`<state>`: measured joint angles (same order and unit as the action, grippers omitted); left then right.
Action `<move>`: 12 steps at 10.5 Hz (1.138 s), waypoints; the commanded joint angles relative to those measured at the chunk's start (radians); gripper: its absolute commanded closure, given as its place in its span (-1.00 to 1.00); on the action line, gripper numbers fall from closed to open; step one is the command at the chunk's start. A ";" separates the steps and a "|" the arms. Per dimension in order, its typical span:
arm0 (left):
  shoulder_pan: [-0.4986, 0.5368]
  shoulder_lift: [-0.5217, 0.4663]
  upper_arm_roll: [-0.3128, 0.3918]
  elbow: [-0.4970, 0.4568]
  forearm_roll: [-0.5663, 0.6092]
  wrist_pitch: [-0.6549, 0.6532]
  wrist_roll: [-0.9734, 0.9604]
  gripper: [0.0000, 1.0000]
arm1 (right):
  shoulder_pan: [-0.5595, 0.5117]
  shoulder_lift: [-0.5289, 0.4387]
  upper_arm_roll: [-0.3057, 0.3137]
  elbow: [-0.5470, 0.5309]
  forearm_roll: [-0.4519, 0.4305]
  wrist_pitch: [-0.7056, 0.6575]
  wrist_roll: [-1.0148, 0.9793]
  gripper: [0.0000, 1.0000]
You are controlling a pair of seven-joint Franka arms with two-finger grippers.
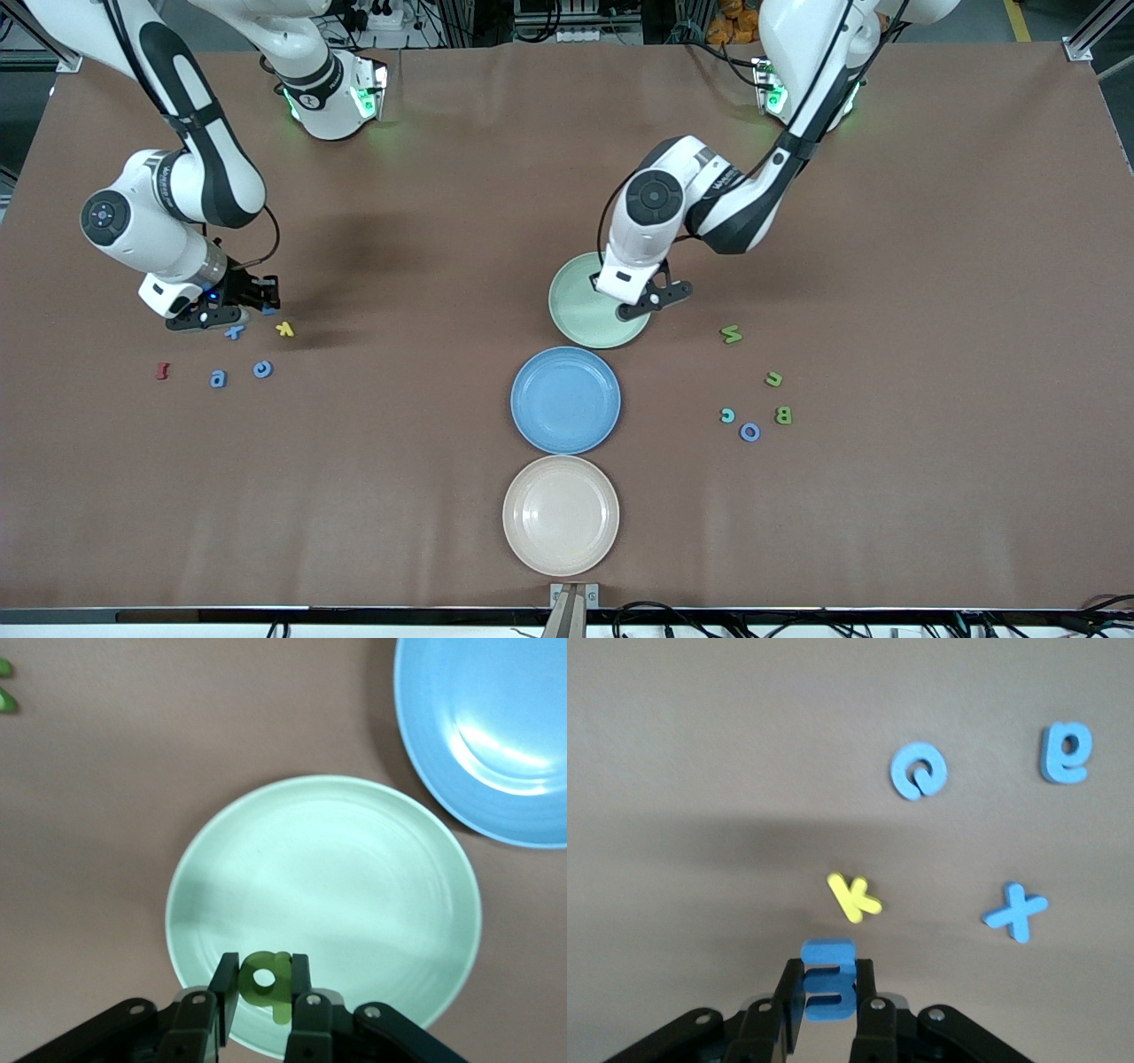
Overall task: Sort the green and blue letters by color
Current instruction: 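Drop the green q on the green plate while the right gripper lifts m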
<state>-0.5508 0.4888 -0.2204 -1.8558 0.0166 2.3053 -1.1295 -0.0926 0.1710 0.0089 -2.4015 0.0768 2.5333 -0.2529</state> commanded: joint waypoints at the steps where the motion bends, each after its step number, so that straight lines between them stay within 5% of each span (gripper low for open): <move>1: -0.079 0.046 0.010 0.038 0.028 -0.012 -0.131 0.01 | 0.068 0.010 0.000 0.089 0.011 -0.072 0.104 1.00; 2: -0.081 0.051 0.012 0.036 0.055 -0.012 -0.137 -0.99 | 0.103 0.027 -0.001 0.154 0.009 -0.144 0.185 1.00; 7: 0.004 0.036 0.013 0.038 0.120 -0.012 -0.134 -1.00 | 0.316 0.209 -0.003 0.500 0.014 -0.262 0.564 1.00; 9: 0.093 0.033 0.013 0.035 0.132 -0.013 -0.069 -1.00 | 0.423 0.376 -0.004 0.728 0.014 -0.261 0.750 1.00; 12: 0.210 0.021 0.012 0.024 0.198 -0.013 0.041 -1.00 | 0.526 0.524 -0.009 0.916 0.006 -0.248 0.871 1.00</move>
<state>-0.4166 0.5279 -0.1980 -1.8230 0.1652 2.3045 -1.1661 0.3709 0.5568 0.0127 -1.6635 0.0793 2.2992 0.5494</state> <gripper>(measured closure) 0.000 0.722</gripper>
